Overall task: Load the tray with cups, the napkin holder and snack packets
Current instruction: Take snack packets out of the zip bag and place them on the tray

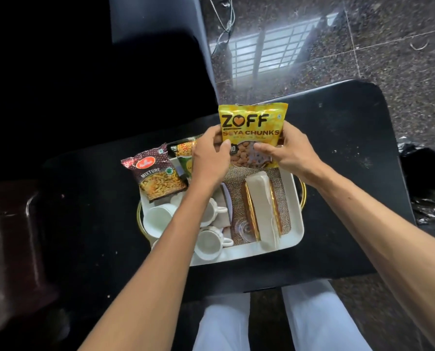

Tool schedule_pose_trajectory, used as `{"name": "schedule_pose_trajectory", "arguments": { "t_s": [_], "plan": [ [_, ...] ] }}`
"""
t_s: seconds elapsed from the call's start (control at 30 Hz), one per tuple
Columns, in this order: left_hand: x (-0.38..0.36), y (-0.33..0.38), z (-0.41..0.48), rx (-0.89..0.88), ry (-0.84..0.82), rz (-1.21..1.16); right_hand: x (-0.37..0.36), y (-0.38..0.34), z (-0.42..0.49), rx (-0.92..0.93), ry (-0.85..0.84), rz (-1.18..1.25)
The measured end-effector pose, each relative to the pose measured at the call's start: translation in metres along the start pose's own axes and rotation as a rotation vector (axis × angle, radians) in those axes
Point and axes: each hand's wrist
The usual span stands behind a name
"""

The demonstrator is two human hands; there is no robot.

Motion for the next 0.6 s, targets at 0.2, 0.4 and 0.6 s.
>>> {"name": "schedule_pose_trajectory", "arguments": {
  "t_s": [0.2, 0.4, 0.6],
  "plan": [
    [-0.005, -0.012, -0.008, 0.069, 0.004, -0.067, -0.017, -0.001, 0.006, -0.057, 0.177, -0.164],
    [-0.002, -0.008, -0.017, 0.091, -0.021, -0.132, -0.022, -0.005, 0.005, -0.056, 0.239, -0.152],
    [0.02, 0.005, -0.043, -0.093, 0.099, -0.039, -0.023, -0.033, -0.016, 0.035, 0.402, -0.349]
  ]
}}
Point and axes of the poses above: each hand's wrist, its own z-axis towards the middle knuckle, its own x-axis out of the back of the hand, y = z × x, and after that the axes turned 15 degrees about -y, right-handed
